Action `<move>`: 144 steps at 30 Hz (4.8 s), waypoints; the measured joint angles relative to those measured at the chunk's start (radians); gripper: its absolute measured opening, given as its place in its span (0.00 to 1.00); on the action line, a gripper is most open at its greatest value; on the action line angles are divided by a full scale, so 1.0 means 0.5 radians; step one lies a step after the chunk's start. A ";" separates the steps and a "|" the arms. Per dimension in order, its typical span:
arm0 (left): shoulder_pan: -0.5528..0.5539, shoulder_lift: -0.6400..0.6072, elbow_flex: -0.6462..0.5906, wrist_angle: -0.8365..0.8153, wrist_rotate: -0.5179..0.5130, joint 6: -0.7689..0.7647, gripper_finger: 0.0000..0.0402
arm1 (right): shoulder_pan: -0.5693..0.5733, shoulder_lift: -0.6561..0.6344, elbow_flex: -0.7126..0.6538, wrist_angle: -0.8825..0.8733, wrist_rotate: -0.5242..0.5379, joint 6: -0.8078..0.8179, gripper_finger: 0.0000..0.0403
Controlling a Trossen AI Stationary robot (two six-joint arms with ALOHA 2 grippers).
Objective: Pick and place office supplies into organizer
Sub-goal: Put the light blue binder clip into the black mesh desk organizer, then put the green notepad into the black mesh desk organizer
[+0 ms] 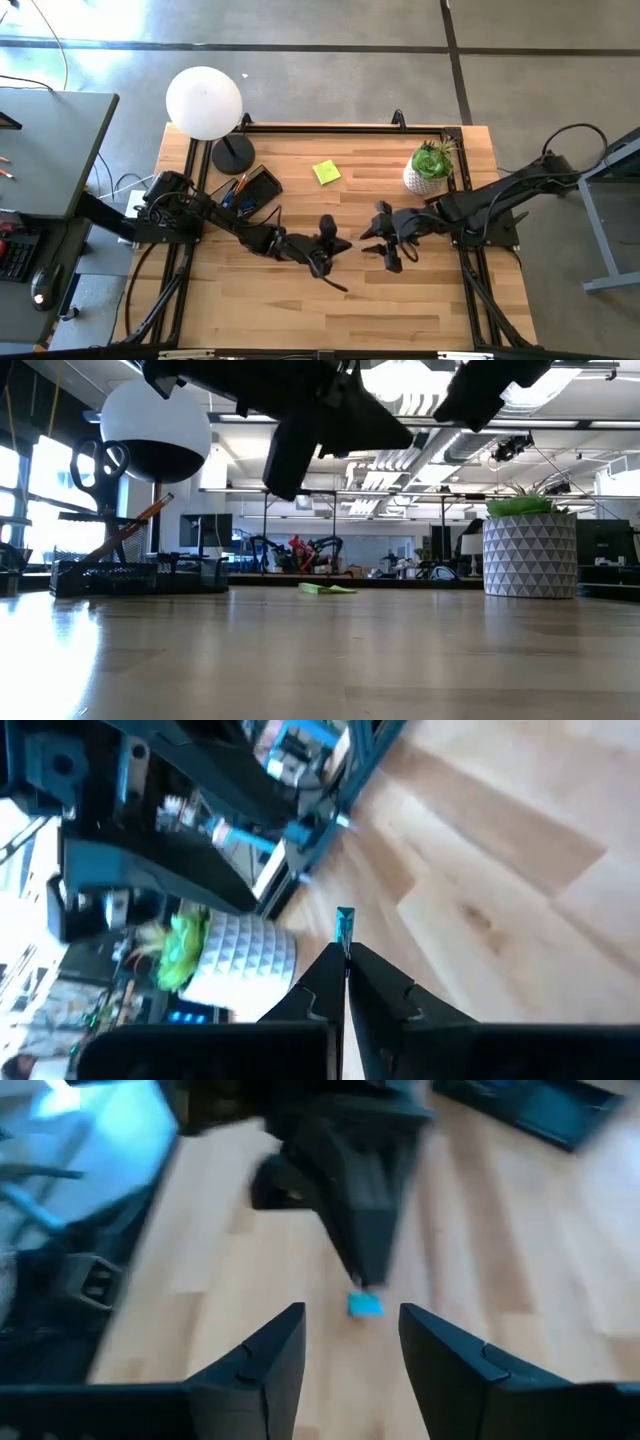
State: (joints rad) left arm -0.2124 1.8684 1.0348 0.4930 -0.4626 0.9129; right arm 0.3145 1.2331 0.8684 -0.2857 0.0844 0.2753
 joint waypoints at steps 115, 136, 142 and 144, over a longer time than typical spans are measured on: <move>-0.206 -0.391 0.702 -3.678 -1.014 -3.255 0.13 | -1.191 0.927 0.000 0.960 0.032 -0.966 0.39; -0.301 -0.441 0.721 -2.967 -0.863 -2.417 0.01 | -1.705 1.380 0.143 1.455 -0.417 -0.602 0.39; -0.328 -0.485 0.721 -2.915 -0.807 -2.382 0.01 | -1.698 1.554 0.296 1.331 -0.395 -0.595 0.38; -0.325 -0.497 0.722 -2.890 -0.771 -2.364 0.00 | -1.691 1.549 0.340 1.285 -0.387 -0.597 0.37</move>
State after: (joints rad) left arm -0.3749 1.6200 1.3956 -0.9522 -0.8483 -0.2692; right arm -0.5310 2.0077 1.0387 0.3568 -0.1092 -0.0231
